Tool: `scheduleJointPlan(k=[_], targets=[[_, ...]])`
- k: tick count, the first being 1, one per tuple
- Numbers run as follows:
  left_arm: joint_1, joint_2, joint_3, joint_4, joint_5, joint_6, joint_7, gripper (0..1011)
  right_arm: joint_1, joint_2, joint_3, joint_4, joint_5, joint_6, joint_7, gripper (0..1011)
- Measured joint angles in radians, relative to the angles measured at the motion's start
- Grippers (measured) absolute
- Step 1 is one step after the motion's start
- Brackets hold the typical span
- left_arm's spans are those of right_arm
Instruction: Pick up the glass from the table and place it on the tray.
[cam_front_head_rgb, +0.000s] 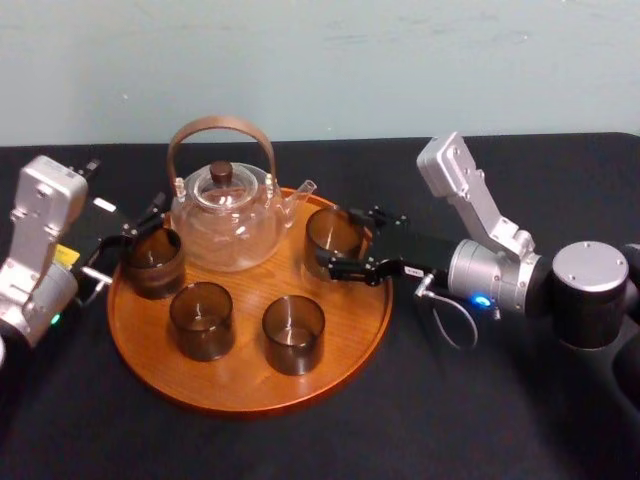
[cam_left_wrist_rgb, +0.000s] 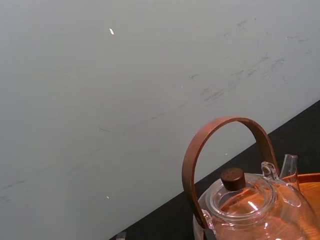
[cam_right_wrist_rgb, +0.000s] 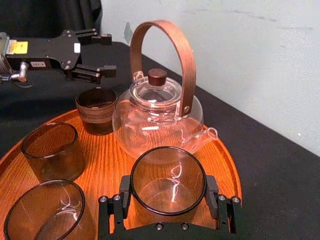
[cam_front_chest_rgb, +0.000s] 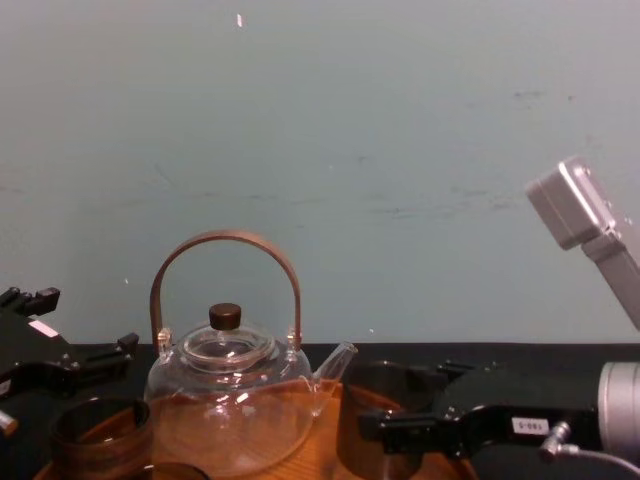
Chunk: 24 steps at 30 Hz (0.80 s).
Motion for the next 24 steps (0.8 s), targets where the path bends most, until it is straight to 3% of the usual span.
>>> scheduleJointPlan(k=[24], targets=[[0.0,0.0,0.0,0.0,0.0,0.0,0.0,1001,-0.001,-0.02,-0.008,0.051,-0.044,-0.02,-0.016,898]])
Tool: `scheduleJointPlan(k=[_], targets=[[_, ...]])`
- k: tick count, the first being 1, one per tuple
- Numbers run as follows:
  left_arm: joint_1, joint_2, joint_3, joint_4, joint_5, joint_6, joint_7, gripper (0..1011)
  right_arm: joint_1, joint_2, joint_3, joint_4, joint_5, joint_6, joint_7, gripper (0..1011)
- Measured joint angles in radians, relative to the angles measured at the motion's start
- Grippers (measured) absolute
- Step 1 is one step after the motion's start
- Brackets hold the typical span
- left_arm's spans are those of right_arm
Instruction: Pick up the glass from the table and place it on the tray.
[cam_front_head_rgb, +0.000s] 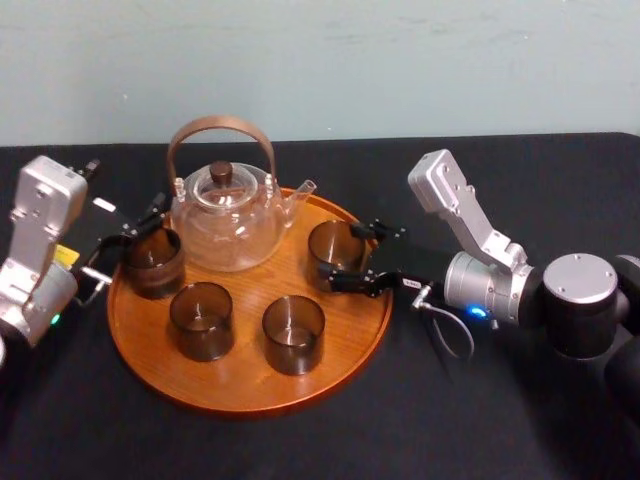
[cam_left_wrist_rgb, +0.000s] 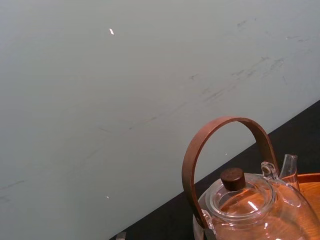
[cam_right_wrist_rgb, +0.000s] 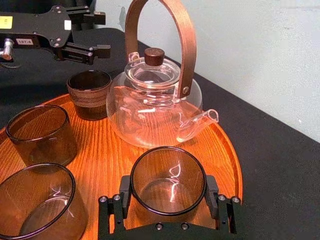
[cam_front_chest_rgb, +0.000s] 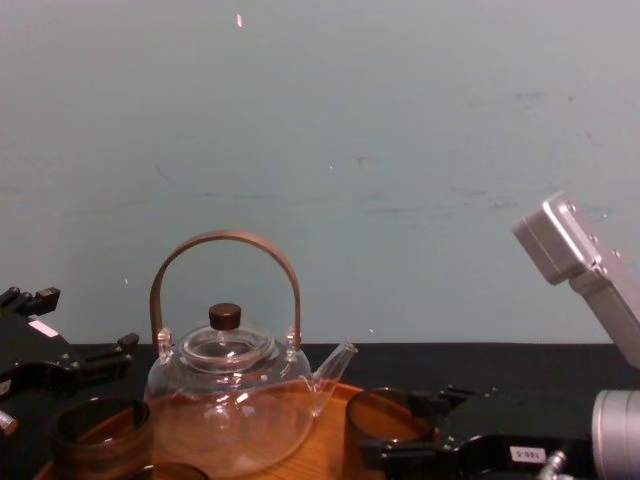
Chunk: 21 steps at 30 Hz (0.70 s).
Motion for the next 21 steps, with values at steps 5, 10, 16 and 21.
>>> scheduleJointPlan(k=[5,10,16,21], targets=[[0.0,0.0,0.0,0.0,0.0,0.0,0.0,1001,0.0,0.0,0.0,-0.001,0.0,0.0,0.001,898],[0.0,0.0,0.0,0.0,0.0,0.0,0.0,1001,0.0,0.001,0.0,-0.001,0.002,0.001,0.001,912],[0.0,0.0,0.0,0.0,0.0,0.0,0.0,1001,0.0,0.001,0.001,-0.001,0.003,0.001,0.002,1002],[0.0,0.0,0.0,0.0,0.0,0.0,0.0,1001,0.0,0.001,0.001,-0.001,0.004,0.002,0.002,1002]])
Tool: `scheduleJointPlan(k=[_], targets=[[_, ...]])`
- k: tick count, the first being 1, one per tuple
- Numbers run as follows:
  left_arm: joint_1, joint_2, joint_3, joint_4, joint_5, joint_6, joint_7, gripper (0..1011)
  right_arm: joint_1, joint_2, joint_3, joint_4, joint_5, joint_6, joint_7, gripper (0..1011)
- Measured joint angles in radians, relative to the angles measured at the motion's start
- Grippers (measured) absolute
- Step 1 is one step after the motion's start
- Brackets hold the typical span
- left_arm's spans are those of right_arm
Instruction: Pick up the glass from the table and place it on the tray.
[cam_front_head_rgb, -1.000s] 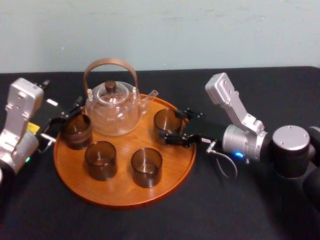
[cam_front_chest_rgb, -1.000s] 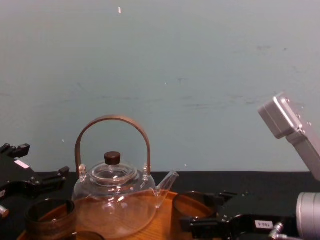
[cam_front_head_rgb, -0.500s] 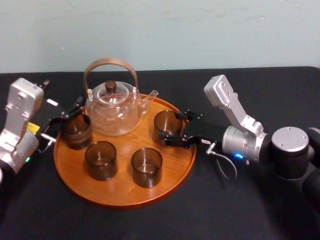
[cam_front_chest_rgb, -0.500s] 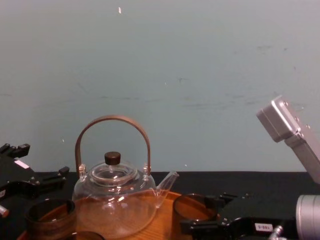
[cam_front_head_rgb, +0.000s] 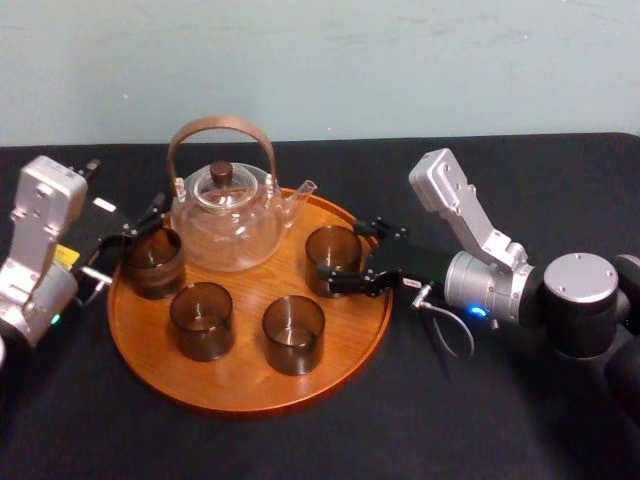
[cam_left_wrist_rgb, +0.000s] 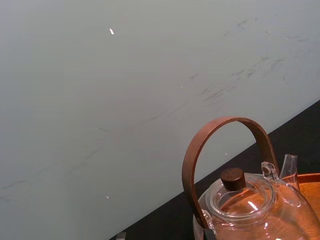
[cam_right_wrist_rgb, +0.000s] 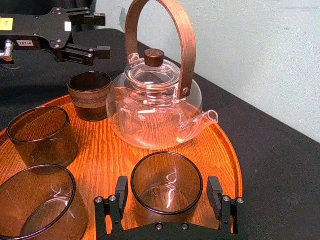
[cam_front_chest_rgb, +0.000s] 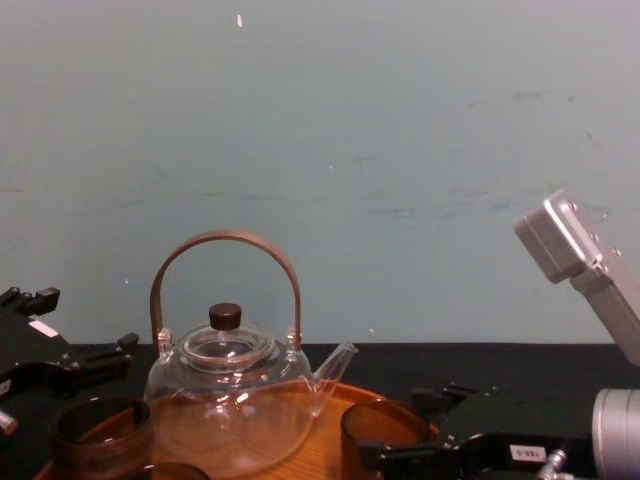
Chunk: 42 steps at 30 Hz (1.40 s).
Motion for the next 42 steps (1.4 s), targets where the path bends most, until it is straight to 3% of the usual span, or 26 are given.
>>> scheduleJointPlan(k=[12,18,28,36,40,42], targets=[[0.0,0.0,0.0,0.0,0.0,0.0,0.0,1001,-0.001,0.001,0.002,-0.001,0.003,0.001,0.005,1002],[0.0,0.0,0.0,0.0,0.0,0.0,0.0,1001,-0.02,0.025,0.014,-0.034,0.027,0.003,0.034,1002],[0.0,0.0,0.0,0.0,0.0,0.0,0.0,1002,-0.093,0.123,0.049,-0.158,0.089,0.006,0.073,1002],[0.0,0.0,0.0,0.0,0.0,0.0,0.0,1001,-0.155,0.205,0.089,-0.24,0.135,-0.024,0.085,1002],[0.0,0.0,0.0,0.0,0.0,0.0,0.0,1001,-0.182,0.232,0.111,-0.265,0.148,-0.042,0.068,1002],[0.0,0.0,0.0,0.0,0.0,0.0,0.0,1001,-0.208,0.236,0.138,-0.282,0.151,-0.057,0.022,1002]])
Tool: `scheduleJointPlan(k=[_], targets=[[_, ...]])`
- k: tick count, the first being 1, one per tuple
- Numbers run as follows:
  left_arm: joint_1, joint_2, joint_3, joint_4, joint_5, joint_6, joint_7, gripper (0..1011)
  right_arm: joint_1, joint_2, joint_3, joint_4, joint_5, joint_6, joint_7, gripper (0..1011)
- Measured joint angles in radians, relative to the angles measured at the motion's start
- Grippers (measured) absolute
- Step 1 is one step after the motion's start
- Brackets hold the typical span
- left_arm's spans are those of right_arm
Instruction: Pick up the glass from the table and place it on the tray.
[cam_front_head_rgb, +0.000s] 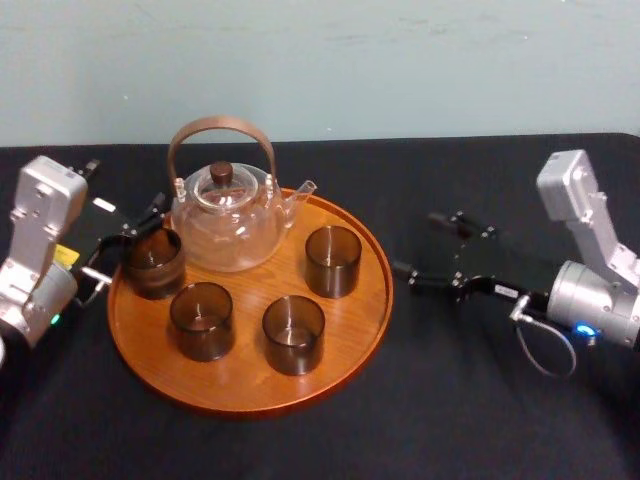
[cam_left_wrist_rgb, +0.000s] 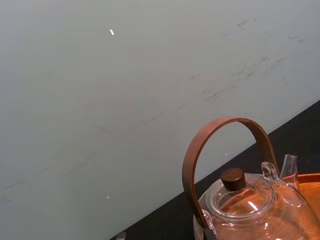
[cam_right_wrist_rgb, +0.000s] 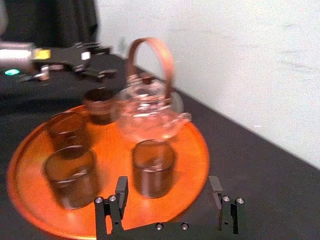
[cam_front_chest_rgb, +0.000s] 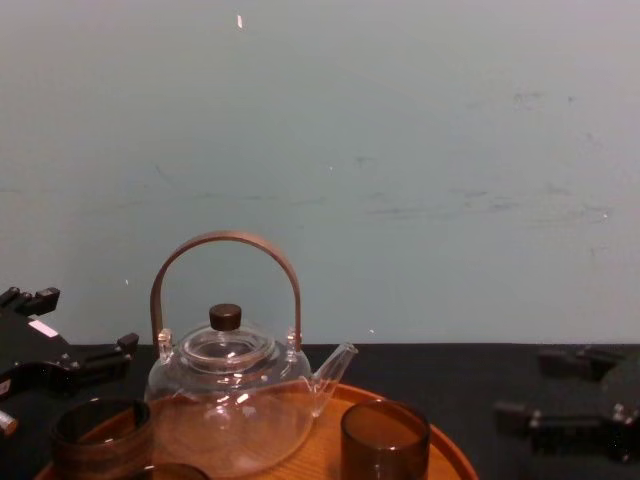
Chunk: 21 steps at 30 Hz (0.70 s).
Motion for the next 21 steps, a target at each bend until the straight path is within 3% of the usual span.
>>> scheduleJointPlan(k=[7,14,21], targets=[[0.0,0.0,0.0,0.0,0.0,0.0,0.0,1001,-0.054,-0.033,0.069,-0.025,-0.018,-0.037,-0.145,1002],[0.0,0.0,0.0,0.0,0.0,0.0,0.0,1001,-0.09,-0.096,0.128,-0.018,-0.075,-0.074,-0.302,1002],[0.0,0.0,0.0,0.0,0.0,0.0,0.0,1001,-0.096,-0.137,0.151,0.024,-0.105,-0.084,-0.357,1002]])
